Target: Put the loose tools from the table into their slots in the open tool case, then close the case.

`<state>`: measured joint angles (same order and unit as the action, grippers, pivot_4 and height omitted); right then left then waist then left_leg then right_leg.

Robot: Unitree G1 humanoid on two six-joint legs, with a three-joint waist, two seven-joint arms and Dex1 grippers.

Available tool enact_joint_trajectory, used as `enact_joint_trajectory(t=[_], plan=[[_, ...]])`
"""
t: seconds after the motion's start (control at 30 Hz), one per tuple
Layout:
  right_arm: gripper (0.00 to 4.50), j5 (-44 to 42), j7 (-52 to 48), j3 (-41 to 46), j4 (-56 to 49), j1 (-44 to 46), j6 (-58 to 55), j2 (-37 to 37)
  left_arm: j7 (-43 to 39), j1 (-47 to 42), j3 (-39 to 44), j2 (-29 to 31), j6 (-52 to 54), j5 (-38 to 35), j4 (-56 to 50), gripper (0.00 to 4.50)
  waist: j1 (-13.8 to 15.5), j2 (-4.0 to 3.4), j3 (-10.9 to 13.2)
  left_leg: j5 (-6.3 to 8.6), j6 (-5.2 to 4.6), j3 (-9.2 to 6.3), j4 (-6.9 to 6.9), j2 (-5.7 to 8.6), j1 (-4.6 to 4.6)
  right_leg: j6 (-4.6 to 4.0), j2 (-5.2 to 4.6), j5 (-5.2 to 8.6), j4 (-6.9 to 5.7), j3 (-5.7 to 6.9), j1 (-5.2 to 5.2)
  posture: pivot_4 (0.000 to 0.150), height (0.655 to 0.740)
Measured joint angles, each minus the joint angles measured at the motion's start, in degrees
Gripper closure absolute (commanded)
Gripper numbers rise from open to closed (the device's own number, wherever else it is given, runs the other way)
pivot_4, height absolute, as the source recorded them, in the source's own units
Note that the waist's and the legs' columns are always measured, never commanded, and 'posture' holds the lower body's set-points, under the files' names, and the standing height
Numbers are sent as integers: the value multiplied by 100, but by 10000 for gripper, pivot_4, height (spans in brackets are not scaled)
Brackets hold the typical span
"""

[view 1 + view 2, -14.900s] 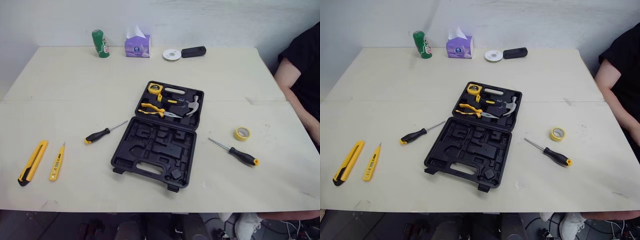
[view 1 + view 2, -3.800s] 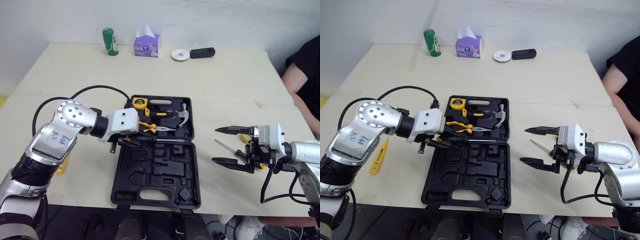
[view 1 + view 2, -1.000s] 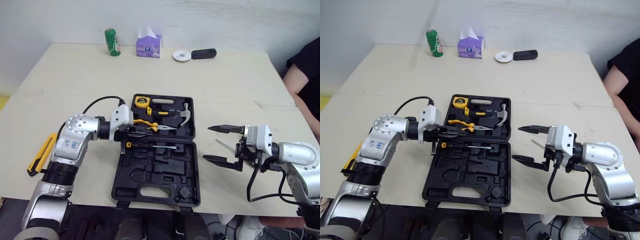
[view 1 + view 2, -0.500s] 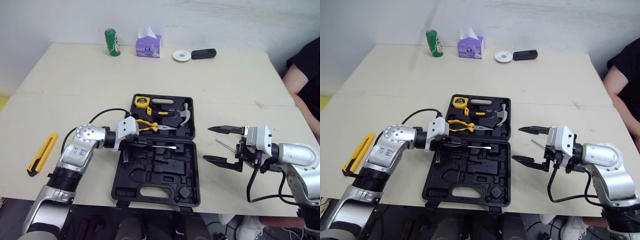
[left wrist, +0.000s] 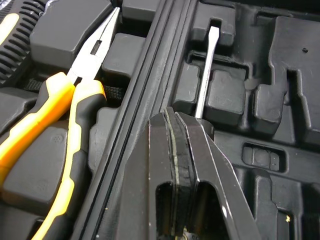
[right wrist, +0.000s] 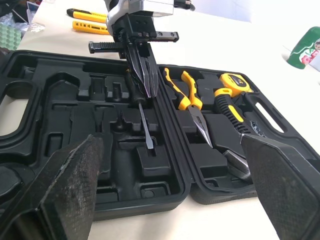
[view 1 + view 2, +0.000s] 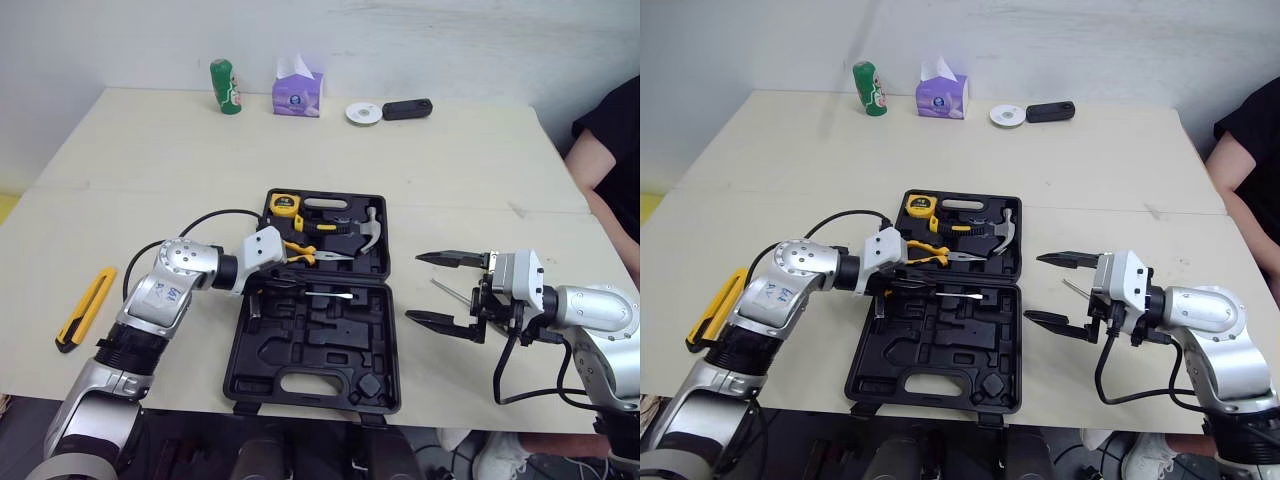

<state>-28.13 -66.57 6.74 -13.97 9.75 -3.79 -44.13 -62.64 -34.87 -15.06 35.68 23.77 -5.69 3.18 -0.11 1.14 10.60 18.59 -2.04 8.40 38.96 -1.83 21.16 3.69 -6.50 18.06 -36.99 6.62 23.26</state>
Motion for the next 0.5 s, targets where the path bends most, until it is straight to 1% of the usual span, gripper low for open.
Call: enact_joint_trajectory(t=[0.17,0.33,0.37,0.43,0.5], plan=[[0,4,0,0,1,12,0,0,70,12,-55,-51,-9,75,-25,44741,6,-31,-31,6,-4,-1,-2,0,-9,0,-2,0,6,0,-12,1500,7400],[0,46,13,0,3,12,0,1,224,168,-110,-71,-395,305,-128,44741,6,-49,-65,16,-9,-2,-2,0,-18,0,-2,0,12,1,-24,1500,7400],[0,48,21,0,3,11,0,1,264,198,-128,-66,-484,367,-152,44741,6,-53,-68,19,-12,-2,-2,0,-26,0,-2,0,16,1,-35,1500,7400],[0,59,31,0,3,7,0,9,369,300,-155,-60,-686,526,-216,44741,6,-57,-70,32,-13,-2,-15,-1,-73,1,-3,1,33,1,-80,1500,7400],[0,69,36,0,3,7,1,9,430,360,-173,-60,-811,612,-230,44741,5,-64,-86,49,-14,-2,-31,-2,-94,2,-3,2,48,-2,-99,1500,7400]])
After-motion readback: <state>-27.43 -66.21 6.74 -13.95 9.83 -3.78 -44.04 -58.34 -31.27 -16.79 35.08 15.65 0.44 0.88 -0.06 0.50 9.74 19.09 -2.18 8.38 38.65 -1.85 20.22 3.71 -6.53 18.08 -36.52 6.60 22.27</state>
